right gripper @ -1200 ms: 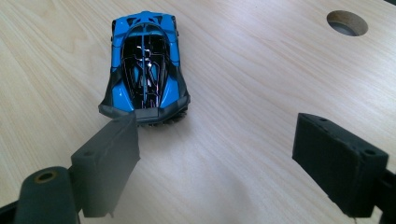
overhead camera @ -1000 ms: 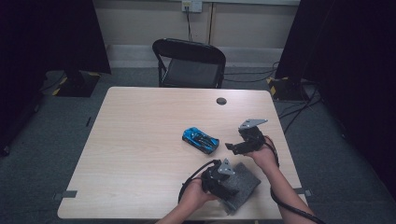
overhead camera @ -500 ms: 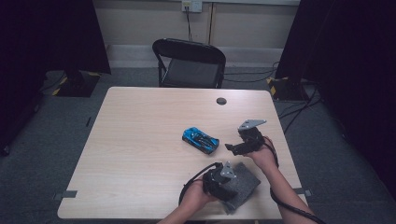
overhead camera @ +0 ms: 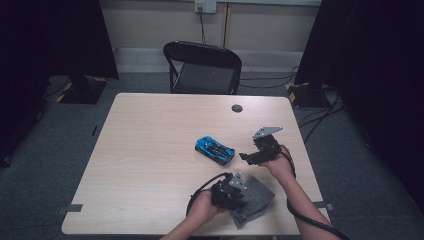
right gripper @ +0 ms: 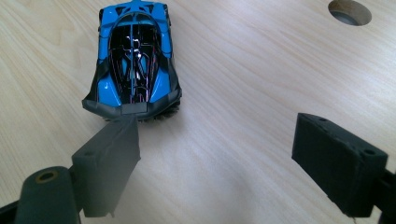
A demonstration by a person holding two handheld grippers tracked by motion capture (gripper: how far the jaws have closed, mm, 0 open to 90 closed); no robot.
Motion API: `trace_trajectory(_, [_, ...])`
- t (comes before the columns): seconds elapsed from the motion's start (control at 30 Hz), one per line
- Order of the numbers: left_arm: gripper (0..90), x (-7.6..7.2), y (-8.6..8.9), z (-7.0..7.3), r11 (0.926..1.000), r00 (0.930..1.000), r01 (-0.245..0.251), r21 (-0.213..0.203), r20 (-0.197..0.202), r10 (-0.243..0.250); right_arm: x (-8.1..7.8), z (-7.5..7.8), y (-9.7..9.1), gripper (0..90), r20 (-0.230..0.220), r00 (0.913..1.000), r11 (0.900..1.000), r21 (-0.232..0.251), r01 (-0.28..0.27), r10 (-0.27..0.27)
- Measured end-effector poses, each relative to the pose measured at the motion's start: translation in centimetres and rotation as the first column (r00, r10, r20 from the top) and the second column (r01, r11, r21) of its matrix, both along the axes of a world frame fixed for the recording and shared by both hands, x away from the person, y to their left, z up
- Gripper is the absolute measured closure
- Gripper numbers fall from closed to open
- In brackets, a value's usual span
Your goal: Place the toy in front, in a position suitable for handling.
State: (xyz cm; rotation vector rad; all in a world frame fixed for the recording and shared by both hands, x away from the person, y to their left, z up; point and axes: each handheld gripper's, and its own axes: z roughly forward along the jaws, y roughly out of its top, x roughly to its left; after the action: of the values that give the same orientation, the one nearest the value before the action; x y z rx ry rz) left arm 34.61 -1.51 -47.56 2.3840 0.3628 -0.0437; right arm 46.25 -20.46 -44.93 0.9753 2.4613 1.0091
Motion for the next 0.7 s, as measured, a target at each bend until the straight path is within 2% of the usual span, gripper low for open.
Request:
trace_trajectory(0.13, [75.0,0.2,2.2,0.2,0.9999,1.0,0.0,0.013,0.005,0.0,0.2,0.3,-0.1,14.8,0.003,1.0,0.9999,0.01,0.005,-0.005])
trace_trajectory(0.2, [74.9,0.1,3.6,0.2,1.0,1.0,-0.001,0.006,-0.004,0.001,0.2,0.4,-0.1,14.8,0.004,1.0,0.9999,0.012,0.004,-0.004])
trace_trajectory(0.3, [74.8,-0.1,5.5,0.4,0.9999,0.9999,0.002,0.012,0.01,-0.002,0.2,0.5,0.1,14.8,0.0,1.0,1.0,0.005,0.005,-0.005])
trace_trajectory(0.4, [74.2,-0.1,7.1,0.4,0.9991,0.9993,-0.037,0.018,-0.004,0.037,0.1,0.3,0.3,14.9,-0.004,1.0,1.0,0.002,0.008,-0.008])
trace_trajectory(0.47, [69.0,0.1,7.9,0.4,0.9972,0.9974,-0.072,0.019,-0.007,0.072,0.0,0.1,0.5,14.9,-0.012,0.9998,0.9998,0.012,0.013,-0.013])
trace_trajectory(0.5, [62.0,0.2,8.0,0.4,0.9936,0.9935,-0.113,0.013,-0.012,0.113,-0.1,0.0,0.6,14.9,-0.013,0.9998,0.9998,0.013,0.012,-0.012])
trace_trajectory(0.53, [50.0,0.3,7.9,0.5,0.986,0.9857,-0.166,0.013,-0.025,0.167,-0.1,-0.1,0.7,14.9,-0.013,0.9998,0.9999,0.01,0.013,-0.012])
trace_trajectory(0.57, [40.2,0.3,7.8,0.8,0.9762,0.9745,-0.217,0.007,-0.057,0.217,-0.2,-0.2,0.7,14.9,-0.016,0.9998,0.9999,0.012,0.012,-0.012])
trace_trajectory(0.6, [38.3,0.2,7.7,1.0,0.9714,0.9688,-0.237,-0.006,-0.076,0.236,-0.3,-0.3,0.8,14.9,-0.015,0.9998,0.9998,0.014,0.011,-0.011])
trace_trajectory(0.63, [36.6,-0.1,7.4,1.1,0.9699,0.9681,-0.244,-0.004,-0.061,0.243,-0.4,-0.4,0.9,14.9,-0.014,0.9998,0.9999,0.01,0.011,-0.011])
trace_trajectory(0.7, [37.0,-0.7,6.9,1.1,0.9704,0.9707,-0.239,0.031,-0.013,0.24,-0.5,-0.5,0.9,14.9,-0.015,0.9998,0.9999,0.011,0.011,-0.011])
